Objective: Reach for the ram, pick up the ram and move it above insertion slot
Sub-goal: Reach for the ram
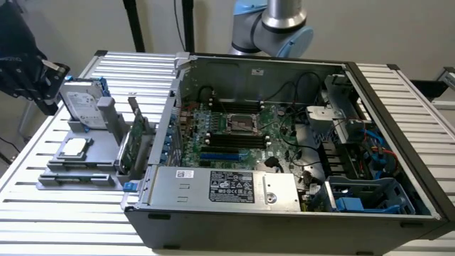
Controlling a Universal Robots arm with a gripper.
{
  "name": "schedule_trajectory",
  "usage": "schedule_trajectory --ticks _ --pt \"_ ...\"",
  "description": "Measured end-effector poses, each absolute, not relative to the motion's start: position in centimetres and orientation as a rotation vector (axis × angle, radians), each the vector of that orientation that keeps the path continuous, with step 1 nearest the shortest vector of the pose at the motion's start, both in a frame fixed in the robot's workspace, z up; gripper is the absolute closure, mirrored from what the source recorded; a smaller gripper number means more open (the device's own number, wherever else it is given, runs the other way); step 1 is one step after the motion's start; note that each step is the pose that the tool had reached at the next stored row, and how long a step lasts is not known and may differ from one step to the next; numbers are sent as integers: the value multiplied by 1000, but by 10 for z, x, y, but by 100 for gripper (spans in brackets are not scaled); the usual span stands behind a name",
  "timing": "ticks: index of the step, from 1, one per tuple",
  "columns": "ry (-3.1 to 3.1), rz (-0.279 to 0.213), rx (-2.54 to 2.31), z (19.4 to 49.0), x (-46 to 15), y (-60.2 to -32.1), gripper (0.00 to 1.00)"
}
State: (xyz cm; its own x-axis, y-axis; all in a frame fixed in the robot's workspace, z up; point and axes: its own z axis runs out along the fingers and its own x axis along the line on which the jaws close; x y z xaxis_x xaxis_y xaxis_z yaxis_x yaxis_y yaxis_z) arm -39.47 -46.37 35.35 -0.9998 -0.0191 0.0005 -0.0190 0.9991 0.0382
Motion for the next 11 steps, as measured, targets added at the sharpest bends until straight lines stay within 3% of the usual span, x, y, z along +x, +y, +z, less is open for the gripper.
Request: schedule_trajectory --ticks 11 --pt "-3140 -61 30 354 -393 -471 89"
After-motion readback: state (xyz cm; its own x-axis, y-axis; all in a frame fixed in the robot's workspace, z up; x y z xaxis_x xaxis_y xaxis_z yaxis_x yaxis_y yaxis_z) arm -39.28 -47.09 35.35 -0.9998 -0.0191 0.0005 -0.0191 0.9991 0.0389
